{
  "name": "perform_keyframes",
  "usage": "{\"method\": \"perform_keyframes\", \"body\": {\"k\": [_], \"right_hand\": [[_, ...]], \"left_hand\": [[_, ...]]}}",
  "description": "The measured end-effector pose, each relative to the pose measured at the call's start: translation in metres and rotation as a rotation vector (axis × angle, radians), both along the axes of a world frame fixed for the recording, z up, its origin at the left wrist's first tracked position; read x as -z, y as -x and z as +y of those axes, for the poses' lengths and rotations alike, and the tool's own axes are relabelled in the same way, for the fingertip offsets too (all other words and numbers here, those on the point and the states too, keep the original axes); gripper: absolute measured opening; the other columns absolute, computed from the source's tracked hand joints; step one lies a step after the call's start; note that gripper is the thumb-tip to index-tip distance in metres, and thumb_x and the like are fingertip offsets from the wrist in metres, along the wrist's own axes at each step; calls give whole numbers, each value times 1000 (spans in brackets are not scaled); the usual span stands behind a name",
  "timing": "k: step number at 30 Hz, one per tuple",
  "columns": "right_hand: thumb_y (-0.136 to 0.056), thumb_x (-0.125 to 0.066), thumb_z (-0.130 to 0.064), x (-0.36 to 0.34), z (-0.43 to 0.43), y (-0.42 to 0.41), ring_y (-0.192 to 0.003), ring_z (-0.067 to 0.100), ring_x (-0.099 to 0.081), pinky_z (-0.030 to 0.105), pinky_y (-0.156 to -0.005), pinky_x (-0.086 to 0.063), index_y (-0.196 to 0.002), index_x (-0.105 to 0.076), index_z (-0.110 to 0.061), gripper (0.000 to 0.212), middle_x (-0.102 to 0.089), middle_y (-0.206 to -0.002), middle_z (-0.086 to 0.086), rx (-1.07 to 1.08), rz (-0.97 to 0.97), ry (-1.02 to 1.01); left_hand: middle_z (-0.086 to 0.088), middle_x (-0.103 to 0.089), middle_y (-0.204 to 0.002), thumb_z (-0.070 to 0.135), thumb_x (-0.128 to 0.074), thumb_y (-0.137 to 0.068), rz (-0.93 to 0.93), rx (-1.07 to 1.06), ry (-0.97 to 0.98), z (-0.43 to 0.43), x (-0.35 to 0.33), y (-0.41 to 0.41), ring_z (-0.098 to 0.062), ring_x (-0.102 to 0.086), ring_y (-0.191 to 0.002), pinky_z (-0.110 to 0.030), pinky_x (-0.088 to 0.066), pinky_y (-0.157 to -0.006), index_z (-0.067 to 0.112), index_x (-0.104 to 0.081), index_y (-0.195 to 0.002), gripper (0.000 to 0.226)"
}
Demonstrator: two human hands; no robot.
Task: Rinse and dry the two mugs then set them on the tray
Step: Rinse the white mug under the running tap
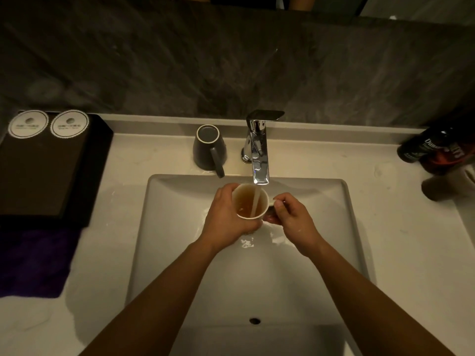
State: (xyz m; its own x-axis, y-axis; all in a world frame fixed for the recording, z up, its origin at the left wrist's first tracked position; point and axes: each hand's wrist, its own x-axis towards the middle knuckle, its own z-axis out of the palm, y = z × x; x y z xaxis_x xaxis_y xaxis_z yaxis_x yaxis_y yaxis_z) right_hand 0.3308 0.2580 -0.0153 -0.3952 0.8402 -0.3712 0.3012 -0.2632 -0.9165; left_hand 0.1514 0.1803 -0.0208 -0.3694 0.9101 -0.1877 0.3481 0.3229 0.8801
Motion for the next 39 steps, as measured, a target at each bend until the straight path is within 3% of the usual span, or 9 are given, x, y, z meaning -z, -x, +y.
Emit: {"method": "perform_keyframes", "body": {"k": [5,10,15,20,23,28,33,35,39], "right_hand": [[-106,-52,-37,-3,-6,6,-97,16,-70,36,-81,-58,-121,-61,-21,23,-74,-110,1,91,-23,123],[-105,-49,-47,-2,-21,21,-107,25,-74,47,-80,-64,-128,-62,-24,35,-72,-120,6,134,181,391],[-104,-47,-51,-4,-13,27,-77,21,-68,32,-52,-52,-107,-67,-23,34,-70,-98,10,152,-42,89],[-100,-40,-46,-4,2,33,-75,23,-60,33,-52,-48,-83,-64,-24,36,-65,-88,6,173,-206,122],[-99,-40,-50,1,-7,32,-81,29,-67,42,-57,-57,-98,-60,-21,35,-68,-96,10,205,-269,-94],[-100,-47,-46,5,-13,21,-99,22,-64,38,-81,-54,-120,-58,-21,34,-67,-111,4,66,-285,-450],[-95,-35,-54,-2,7,32,-94,35,-65,39,-79,-51,-95,-63,-18,46,-71,-95,14,206,-406,-192],[-91,-31,-52,-7,17,38,-90,38,-69,42,-76,-55,-96,-67,-14,53,-72,-99,18,241,-438,-37],[-93,-30,-55,-20,25,45,-41,20,-60,20,-38,-37,-88,-65,-13,54,-67,-71,12,147,-485,197]], "left_hand": [[12,-61,-115,43,-93,-57,-268,-148,129,-4,3,-1,-10,-63,-101,-21,-55,-70,35,-47,-125,83],[-8,-72,-115,46,-87,-61,-731,-280,129,0,8,-18,-28,-73,-105,-56,-63,-87,24,-64,-120,67],[-2,-54,-135,52,-68,-77,-683,-175,168,8,5,-13,-23,-63,-113,-49,-63,-88,35,-39,-142,73],[5,-63,-123,45,-64,-79,-670,-160,83,19,0,-12,-17,-64,-100,-19,-54,-58,43,-58,-128,49],[-11,-67,-114,52,-64,-82,-784,-338,179,28,-1,-20,-28,-68,-91,-34,-55,-61,30,-66,-108,34],[-15,-73,-112,58,-53,-93,-1110,-405,515,37,-2,-12,-37,-70,-91,-54,-54,-93,22,-63,-119,46],[-10,-62,-130,53,-57,-96,-710,-264,232,30,-4,-27,-26,-67,-101,-34,-53,-69,33,-47,-144,53],[-2,-59,-140,58,-60,-88,-605,-176,88,24,1,-30,-20,-63,-117,-33,-55,-82,42,-38,-151,68],[-6,-59,-142,66,-64,-76,-499,-201,37,18,9,-21,-24,-59,-128,-40,-52,-104,33,-46,-149,82]]}}
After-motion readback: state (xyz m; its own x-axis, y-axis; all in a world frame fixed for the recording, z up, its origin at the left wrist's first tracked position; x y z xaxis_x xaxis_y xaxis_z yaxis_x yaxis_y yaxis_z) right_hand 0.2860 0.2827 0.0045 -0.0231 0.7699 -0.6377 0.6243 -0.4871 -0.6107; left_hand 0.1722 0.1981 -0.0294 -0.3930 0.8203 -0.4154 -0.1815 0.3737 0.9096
